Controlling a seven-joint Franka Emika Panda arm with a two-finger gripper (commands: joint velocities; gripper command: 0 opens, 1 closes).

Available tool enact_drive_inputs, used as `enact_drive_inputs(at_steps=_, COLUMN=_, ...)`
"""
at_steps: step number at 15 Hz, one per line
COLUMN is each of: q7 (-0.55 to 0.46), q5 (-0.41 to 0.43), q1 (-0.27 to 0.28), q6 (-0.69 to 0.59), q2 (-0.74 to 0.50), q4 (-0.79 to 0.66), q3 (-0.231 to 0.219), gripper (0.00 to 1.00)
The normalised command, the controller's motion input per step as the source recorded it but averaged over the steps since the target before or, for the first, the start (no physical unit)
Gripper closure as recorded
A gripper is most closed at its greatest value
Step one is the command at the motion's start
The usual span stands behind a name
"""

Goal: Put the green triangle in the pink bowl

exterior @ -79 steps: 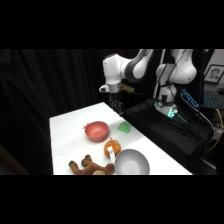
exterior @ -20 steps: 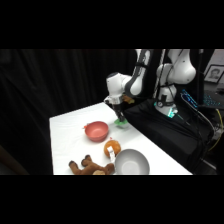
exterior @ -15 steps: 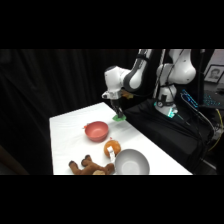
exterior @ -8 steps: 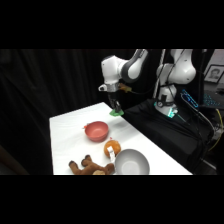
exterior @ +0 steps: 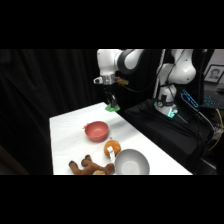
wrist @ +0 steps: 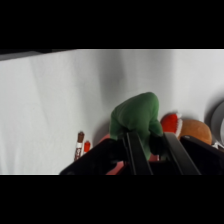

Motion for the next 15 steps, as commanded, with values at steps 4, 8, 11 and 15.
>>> enact_drive_inputs(at_steps=4, q7=-0.05, q5=0.128, q1=0.071, q6=-0.22, q2=0.17, q4=0.38, q3=-0.051, gripper=0.93)
enact_drive_inputs(at_steps=8, q7=-0.08, q5=0.186, q1=0.063, q6=-0.20, q2=0.31, q4=0.47, q3=-0.037, gripper=0.93)
enact_drive_inputs(at_steps=11, q7=-0.08, q5=0.175, q1=0.030, q6=-0.18, q2=0.34, q4=0.49, q3=-0.015, gripper=0.93)
enact_drive_inputs(at_steps=15, q7=-0.04, q5=0.130, q1=-0.004, q6=-0.16, q2=0.32, q4=0.47, q3=0.005, gripper=0.93)
